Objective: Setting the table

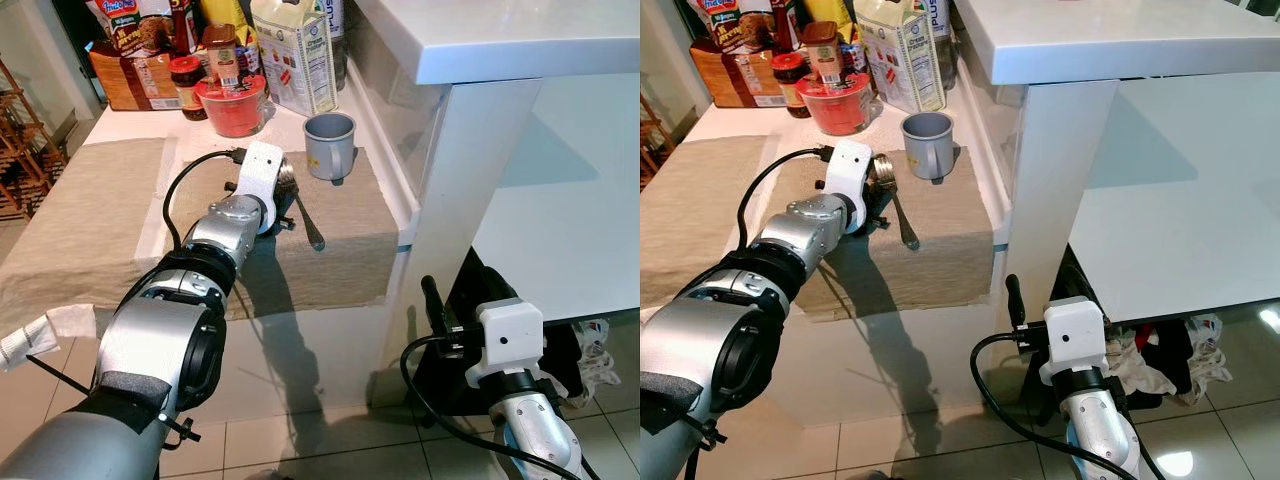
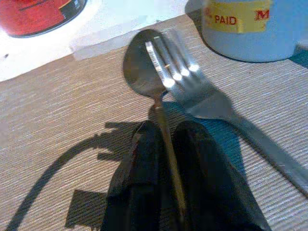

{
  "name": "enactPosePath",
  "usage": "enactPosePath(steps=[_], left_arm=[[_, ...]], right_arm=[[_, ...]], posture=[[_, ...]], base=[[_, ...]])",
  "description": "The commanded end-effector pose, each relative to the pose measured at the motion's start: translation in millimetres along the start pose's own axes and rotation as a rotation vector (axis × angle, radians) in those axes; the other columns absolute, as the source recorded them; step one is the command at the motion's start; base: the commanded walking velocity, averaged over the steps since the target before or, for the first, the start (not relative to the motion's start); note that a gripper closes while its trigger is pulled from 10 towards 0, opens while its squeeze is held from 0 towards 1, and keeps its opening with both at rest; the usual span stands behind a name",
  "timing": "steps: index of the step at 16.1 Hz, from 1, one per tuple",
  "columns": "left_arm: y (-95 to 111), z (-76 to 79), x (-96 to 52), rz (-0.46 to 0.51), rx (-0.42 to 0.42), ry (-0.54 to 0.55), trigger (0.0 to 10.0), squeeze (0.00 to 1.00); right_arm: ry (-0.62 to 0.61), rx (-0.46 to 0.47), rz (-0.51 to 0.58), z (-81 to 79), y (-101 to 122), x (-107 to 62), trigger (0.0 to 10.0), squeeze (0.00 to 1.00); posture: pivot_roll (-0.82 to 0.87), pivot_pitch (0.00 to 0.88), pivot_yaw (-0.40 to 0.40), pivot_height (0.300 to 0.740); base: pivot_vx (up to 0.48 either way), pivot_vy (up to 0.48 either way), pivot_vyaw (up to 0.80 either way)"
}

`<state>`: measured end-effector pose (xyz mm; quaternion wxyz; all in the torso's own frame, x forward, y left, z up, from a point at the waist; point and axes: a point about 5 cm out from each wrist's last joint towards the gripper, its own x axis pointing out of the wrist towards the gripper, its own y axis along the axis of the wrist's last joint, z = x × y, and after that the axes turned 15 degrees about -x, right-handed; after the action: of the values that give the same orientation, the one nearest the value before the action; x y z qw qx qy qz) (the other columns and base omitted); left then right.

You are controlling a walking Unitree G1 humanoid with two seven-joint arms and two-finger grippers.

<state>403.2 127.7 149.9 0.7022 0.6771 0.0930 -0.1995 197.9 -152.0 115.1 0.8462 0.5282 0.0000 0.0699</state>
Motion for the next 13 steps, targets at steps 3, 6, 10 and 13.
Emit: enactPosePath(steps=[3, 6, 10, 13], left_arm=[[-33.4, -13.8, -0.8, -0.090, -0.005, 0.064, 0.0, 0.00], [-10.2, -15.7, -1.4, 0.054, -0.031, 0.092, 0.0, 0.00], [-1.6, -23.3, -5.2, 0.189, -0.042, 0.132, 0.0, 0.00], [-0.8, -35.0, -11.7, 0.302, -0.046, 0.151, 0.0, 0.00]], right_arm=[[0.000, 0.011, 0.004, 0.7, 1.9, 1.8, 10.0, 0.00], [0.006, 0.012, 0.003, 0.1, 1.3, 1.6, 10.0, 0.00], [0.011, 0.016, 0.000, -1.4, 0.4, 0.7, 10.0, 0.00], [0.018, 0.022, -0.004, -3.2, 0.7, -1.8, 10.0, 0.00]], posture=[[-0.16, 0.000, 0.071, 0.731], [-0.15, 0.000, 0.067, 0.731], [-0.13, 0.000, 0.061, 0.731], [-0.12, 0.000, 0.060, 0.731]], base=[[0.000, 0.000, 0.00], [0.000, 0.000, 0.00], [0.000, 0.000, 0.00], [0.000, 0.000, 0.00]])
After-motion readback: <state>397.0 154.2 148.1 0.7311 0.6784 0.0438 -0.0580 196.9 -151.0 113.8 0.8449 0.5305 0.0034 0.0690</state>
